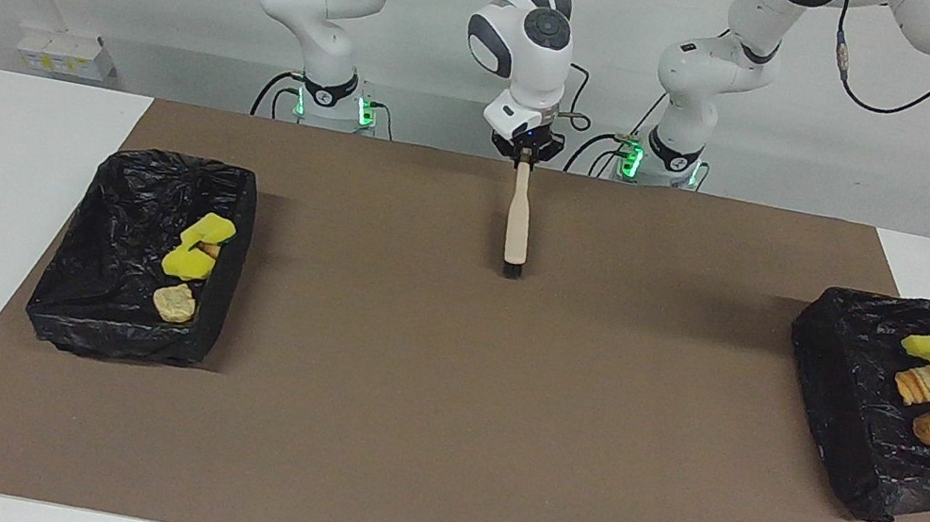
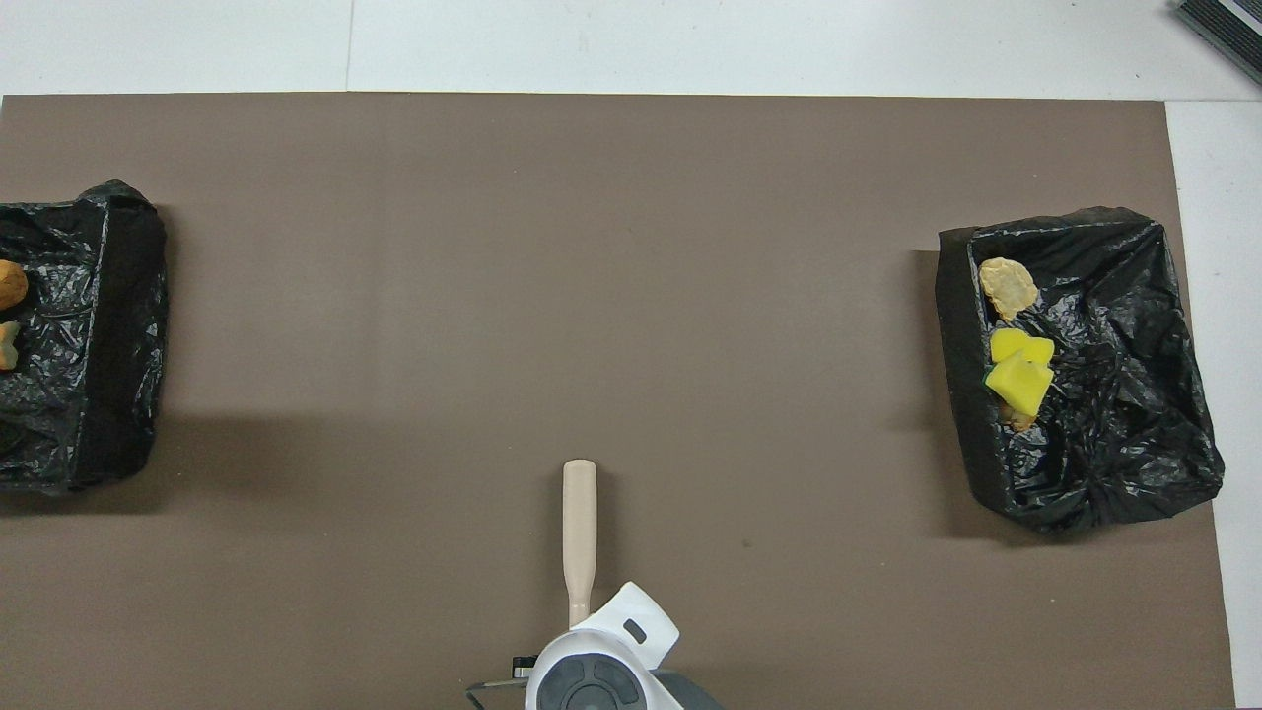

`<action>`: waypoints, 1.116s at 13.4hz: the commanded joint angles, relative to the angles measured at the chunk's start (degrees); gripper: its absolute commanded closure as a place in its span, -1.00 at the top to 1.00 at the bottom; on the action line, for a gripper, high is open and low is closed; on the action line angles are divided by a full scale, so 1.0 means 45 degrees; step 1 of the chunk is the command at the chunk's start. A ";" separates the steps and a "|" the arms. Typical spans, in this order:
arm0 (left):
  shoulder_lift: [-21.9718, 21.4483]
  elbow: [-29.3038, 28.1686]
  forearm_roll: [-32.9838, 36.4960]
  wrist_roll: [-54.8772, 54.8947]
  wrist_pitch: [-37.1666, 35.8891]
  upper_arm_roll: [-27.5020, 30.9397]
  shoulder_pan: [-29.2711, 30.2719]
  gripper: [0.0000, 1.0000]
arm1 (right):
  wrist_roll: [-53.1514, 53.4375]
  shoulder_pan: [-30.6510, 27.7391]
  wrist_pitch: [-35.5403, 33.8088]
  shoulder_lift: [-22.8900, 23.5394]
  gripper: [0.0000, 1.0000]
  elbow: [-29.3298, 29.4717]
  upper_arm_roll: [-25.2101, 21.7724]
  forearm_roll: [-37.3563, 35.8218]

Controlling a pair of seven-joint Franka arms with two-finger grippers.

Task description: Sweep and dump trash in bin

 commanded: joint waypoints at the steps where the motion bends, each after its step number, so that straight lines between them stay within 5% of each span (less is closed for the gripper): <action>1: -0.0606 -0.0406 0.0423 0.0056 -0.0038 -0.0046 -0.0077 -1.00 | 0.0962 -0.0058 0.0496 0.0181 -0.73 -0.0082 0.0127 -0.0291; 3: -0.0723 -0.0406 0.0288 0.0077 -0.0154 -0.0105 -0.0484 -1.00 | 0.0964 -0.0059 0.0496 0.0201 -0.46 -0.0044 0.0127 -0.0291; 5: -0.0743 -0.0270 -0.0372 -0.0021 -0.0175 -0.0144 -0.0565 -1.00 | 0.0944 -0.0059 0.0535 0.0356 0.10 0.0112 0.0107 -0.0291; 6: -0.0743 -0.0250 -0.1248 -0.0040 -0.0213 -0.0221 -0.0585 -1.00 | 0.0906 -0.0097 0.0535 0.0434 0.58 0.0171 0.0107 -0.0291; 8: -0.0762 -0.0250 -0.2676 -0.0060 -0.0757 -0.0281 -0.1013 -1.00 | 0.0847 -0.0195 0.0535 0.0629 0.75 0.0444 0.0088 -0.0271; 9: -0.0743 -0.0250 -0.3359 -0.0099 -0.0973 -0.0281 -0.1247 -1.00 | 0.0963 -0.0234 0.0554 0.0611 1.00 0.0600 -0.0009 -0.0155; 15: -0.0860 -0.0483 -0.9039 -0.2770 -0.1464 -0.0300 -0.1972 -1.00 | 0.0009 -0.0332 0.0126 -0.1476 1.00 0.0894 -0.2348 -0.0173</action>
